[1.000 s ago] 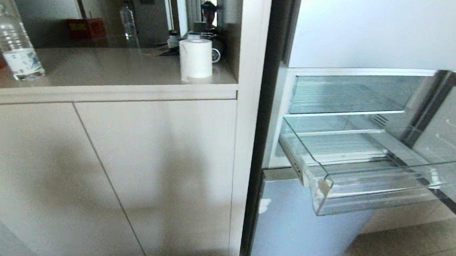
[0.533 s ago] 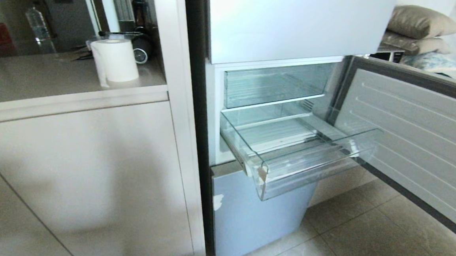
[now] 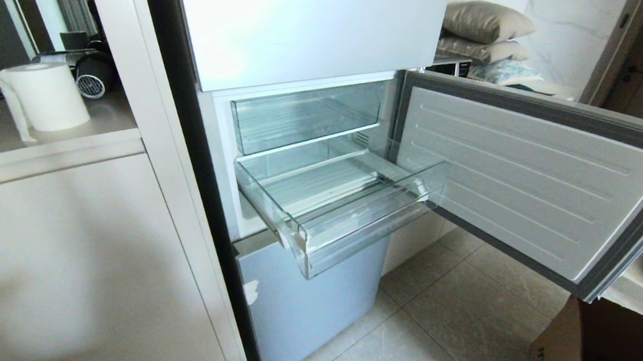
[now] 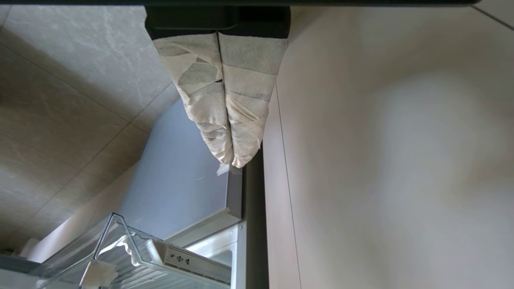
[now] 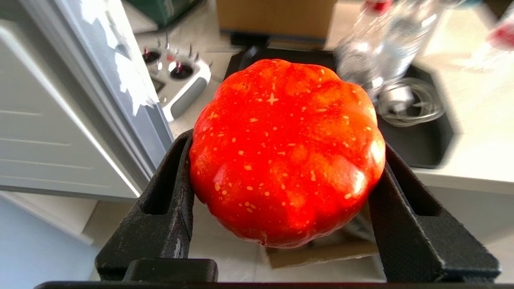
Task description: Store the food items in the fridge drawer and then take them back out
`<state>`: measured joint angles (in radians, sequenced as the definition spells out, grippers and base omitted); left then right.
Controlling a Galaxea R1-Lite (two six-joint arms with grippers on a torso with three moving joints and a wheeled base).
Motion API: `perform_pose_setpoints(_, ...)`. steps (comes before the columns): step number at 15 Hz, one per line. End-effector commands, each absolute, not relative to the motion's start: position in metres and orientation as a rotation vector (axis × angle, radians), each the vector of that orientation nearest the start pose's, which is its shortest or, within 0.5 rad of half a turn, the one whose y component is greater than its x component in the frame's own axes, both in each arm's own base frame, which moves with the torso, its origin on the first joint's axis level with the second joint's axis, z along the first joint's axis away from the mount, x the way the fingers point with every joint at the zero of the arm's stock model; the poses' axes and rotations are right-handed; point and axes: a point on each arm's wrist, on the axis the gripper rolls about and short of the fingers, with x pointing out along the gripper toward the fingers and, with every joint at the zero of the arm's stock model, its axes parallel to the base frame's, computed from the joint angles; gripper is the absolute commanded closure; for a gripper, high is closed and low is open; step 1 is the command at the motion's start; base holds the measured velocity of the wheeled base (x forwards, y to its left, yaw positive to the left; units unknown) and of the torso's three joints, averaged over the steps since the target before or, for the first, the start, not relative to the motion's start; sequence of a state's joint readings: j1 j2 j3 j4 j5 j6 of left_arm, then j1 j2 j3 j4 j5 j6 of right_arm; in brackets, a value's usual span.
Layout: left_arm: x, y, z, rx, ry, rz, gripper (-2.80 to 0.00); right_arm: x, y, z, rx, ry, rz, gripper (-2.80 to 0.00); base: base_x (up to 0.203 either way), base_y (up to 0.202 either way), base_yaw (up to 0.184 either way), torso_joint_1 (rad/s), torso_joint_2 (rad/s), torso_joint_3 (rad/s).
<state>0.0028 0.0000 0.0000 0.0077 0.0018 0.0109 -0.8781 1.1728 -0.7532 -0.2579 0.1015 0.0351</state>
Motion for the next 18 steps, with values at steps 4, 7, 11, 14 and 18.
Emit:
perform_pose_setpoints(4, -0.023, 0.0, 0.075, 0.011, 0.009, 0.005, 0.0, 0.154, -0.22, 0.195, 0.246, 0.289, -0.752, 0.0, 0.0, 0.0, 0.0, 0.0, 0.0, 0.0)
perform_pose_setpoints(7, -0.023, 0.0, 0.075, 0.011, 0.009, 0.006, 0.0, 0.172, -0.266, 0.166, 0.273, 0.317, -0.774, 0.0, 0.0, 0.0, 0.0, 0.0, 0.0, 0.0)
perform_pose_setpoints(11, -0.023, 0.0, 0.075, 0.011, 0.009, 0.005, 0.0, 0.205, -0.33, 0.136, 0.281, 0.314, -0.775, 0.0, 0.0, 0.0, 0.0, 0.0, 0.0, 0.0)
perform_pose_setpoints(14, -0.023, 0.0, 0.075, 0.011, 0.009, 0.005, 0.0, 0.23, -0.362, 0.12, 0.278, 0.294, -0.718, 0.0, 0.0, 0.0, 0.0, 0.0, 0.0, 0.0)
perform_pose_setpoints(18, -0.023, 0.0, 0.075, 0.011, 0.009, 0.006, 0.0, 0.267, -0.372, 0.11, 0.292, 0.25, -0.606, 0.0, 0.0, 0.0, 0.0, 0.0, 0.0, 0.0)
